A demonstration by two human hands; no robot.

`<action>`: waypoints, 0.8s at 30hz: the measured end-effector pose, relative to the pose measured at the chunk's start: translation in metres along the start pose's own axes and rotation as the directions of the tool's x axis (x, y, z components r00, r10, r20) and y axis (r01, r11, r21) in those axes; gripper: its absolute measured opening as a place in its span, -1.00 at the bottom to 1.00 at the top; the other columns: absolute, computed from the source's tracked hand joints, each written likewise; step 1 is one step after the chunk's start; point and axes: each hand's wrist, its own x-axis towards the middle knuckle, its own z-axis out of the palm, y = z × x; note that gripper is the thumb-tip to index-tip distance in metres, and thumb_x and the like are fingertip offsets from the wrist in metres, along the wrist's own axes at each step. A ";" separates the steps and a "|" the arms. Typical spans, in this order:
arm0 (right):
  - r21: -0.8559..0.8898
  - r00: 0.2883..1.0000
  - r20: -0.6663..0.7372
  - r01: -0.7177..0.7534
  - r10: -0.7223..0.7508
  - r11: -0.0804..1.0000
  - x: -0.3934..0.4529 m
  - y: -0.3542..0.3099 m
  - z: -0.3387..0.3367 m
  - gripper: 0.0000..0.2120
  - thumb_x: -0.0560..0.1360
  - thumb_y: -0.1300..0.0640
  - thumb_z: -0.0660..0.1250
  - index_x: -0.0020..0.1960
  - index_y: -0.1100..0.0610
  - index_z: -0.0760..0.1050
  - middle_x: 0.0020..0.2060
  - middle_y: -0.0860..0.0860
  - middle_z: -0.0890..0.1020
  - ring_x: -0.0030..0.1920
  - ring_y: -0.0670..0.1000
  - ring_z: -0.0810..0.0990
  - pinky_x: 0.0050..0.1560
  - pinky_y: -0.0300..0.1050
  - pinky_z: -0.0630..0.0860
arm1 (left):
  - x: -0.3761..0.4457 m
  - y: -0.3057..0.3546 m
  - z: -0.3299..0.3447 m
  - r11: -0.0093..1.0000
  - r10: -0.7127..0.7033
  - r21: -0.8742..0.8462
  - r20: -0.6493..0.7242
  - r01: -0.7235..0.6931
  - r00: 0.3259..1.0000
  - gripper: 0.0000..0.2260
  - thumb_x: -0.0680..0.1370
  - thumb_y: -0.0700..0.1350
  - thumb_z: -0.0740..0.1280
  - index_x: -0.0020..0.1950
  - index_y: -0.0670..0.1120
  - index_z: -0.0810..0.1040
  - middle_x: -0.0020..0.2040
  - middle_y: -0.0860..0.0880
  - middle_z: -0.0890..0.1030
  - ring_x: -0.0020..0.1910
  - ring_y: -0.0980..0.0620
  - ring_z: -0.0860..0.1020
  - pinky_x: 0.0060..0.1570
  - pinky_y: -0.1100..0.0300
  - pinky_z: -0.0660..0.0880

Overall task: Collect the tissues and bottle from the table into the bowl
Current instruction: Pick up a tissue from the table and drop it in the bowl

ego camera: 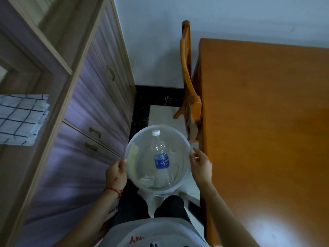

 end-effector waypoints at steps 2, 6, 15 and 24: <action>-0.004 1.000 0.000 -0.011 0.011 1.000 -0.005 0.004 0.006 -0.71 0.54 0.05 0.19 0.22 0.11 0.47 -0.04 0.08 0.62 -0.09 -0.03 0.60 -0.08 -0.08 0.61 | 0.000 -0.007 -0.005 1.000 -0.012 -0.002 0.003 0.012 1.000 -0.68 0.53 -0.09 0.21 -0.20 -0.33 0.53 -0.23 -0.37 0.59 -0.17 -0.26 0.56 -0.21 0.11 0.36; -0.002 1.000 -0.018 -0.023 0.023 1.000 -0.026 0.010 0.018 -0.71 0.54 0.05 0.18 0.21 0.10 0.49 -0.06 0.05 0.63 -0.11 -0.09 0.59 -0.19 -0.33 0.51 | 0.003 -0.022 -0.017 1.000 -0.014 -0.018 0.014 0.014 1.000 -0.62 0.40 0.07 0.20 -0.20 -0.26 0.56 -0.20 -0.37 0.62 -0.12 -0.29 0.58 -0.11 -0.01 0.47; 0.075 0.969 -0.160 -0.177 0.187 0.981 -0.108 0.021 0.050 -0.74 0.55 0.11 0.20 0.19 0.15 0.49 -0.05 0.03 0.54 -0.14 -0.06 0.54 -0.13 -0.22 0.52 | 0.002 -0.060 -0.043 1.000 0.013 0.011 0.187 -0.016 0.982 -0.65 0.41 0.08 0.25 -0.14 -0.21 0.58 -0.25 -0.19 0.59 -0.18 -0.13 0.53 -0.19 0.11 0.40; 0.154 0.897 -0.271 -0.317 0.348 0.936 -0.185 0.042 0.062 -0.70 0.54 0.04 0.19 0.21 0.13 0.49 0.06 0.10 0.58 -0.02 0.04 0.58 0.04 -0.03 0.55 | -0.020 -0.076 -0.047 0.996 0.033 0.065 0.353 -0.060 0.935 -0.75 0.52 -0.04 0.25 -0.32 -0.12 0.48 -0.39 -0.09 0.47 -0.34 -0.05 0.43 -0.35 0.18 0.34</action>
